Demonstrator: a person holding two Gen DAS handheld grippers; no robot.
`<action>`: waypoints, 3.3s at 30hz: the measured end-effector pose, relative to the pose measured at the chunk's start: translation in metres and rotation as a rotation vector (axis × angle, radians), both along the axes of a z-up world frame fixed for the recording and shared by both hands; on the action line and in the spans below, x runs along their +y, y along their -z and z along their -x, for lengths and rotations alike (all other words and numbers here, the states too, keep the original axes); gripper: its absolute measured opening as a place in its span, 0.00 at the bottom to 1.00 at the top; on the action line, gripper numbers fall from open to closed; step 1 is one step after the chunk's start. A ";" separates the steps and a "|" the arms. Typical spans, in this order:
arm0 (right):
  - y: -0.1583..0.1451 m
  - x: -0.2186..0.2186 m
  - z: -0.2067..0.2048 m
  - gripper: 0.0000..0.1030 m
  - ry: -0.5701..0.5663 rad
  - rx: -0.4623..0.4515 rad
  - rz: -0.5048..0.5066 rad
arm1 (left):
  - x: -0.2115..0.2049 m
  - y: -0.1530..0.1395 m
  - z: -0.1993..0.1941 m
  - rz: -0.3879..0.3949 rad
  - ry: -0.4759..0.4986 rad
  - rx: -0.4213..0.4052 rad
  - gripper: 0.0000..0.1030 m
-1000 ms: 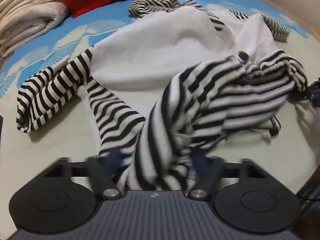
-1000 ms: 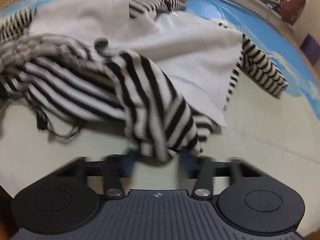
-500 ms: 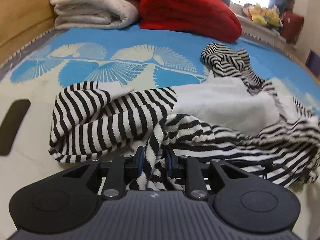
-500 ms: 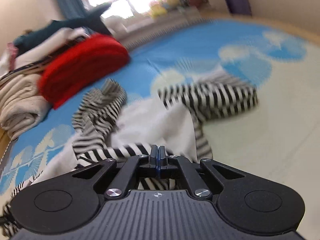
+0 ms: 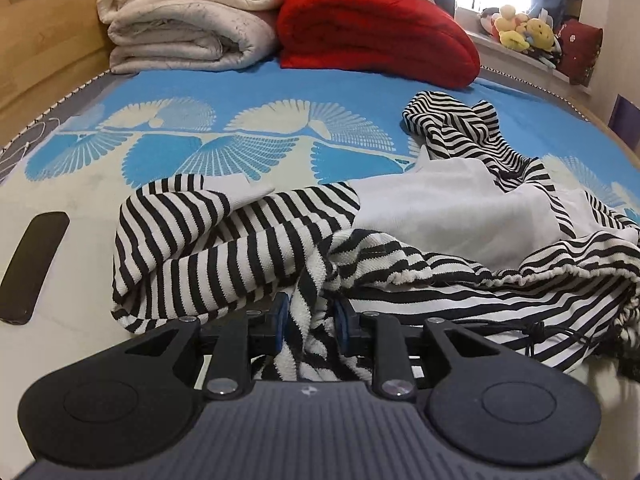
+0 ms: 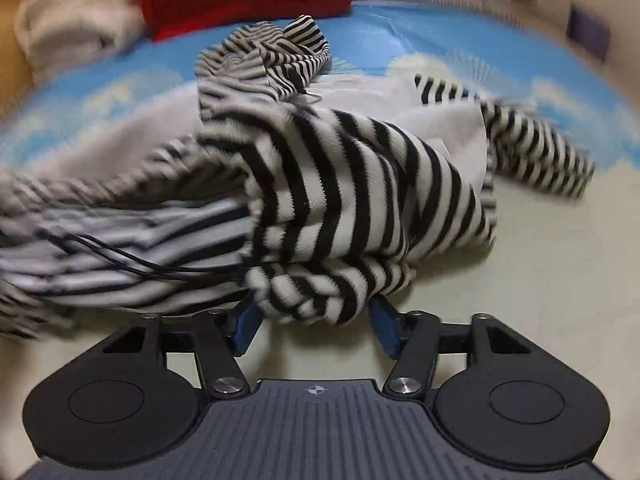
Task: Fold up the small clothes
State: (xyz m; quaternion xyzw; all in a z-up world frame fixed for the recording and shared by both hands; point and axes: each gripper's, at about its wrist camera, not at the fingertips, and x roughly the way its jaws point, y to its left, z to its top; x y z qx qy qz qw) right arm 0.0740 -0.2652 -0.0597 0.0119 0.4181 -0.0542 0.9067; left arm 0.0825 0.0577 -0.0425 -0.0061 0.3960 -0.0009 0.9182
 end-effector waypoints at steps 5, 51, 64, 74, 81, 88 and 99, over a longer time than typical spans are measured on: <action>-0.043 -0.019 0.014 0.15 0.105 -0.235 -0.175 | 0.011 -0.015 0.005 0.039 0.000 -0.068 0.39; -0.003 -0.109 0.086 0.29 0.109 0.174 -0.456 | 0.032 0.011 0.120 0.068 0.159 0.258 0.29; -0.028 -0.033 0.114 0.72 -0.021 -0.145 -0.119 | 0.033 -0.006 0.108 0.161 0.188 0.207 0.88; -0.087 -0.029 0.131 0.00 -0.050 -0.198 -0.019 | 0.039 -0.089 0.121 0.183 0.245 0.053 0.15; -0.241 -0.075 0.252 0.00 0.005 -0.680 -0.098 | 0.082 -0.218 0.173 0.339 0.221 -0.311 0.00; -0.189 -0.069 0.203 0.40 0.017 -0.495 -0.163 | 0.058 -0.138 0.131 0.290 0.158 -0.052 0.39; -0.015 -0.001 0.084 0.58 0.030 -0.029 -0.042 | 0.085 0.023 0.075 0.325 -0.023 0.320 0.66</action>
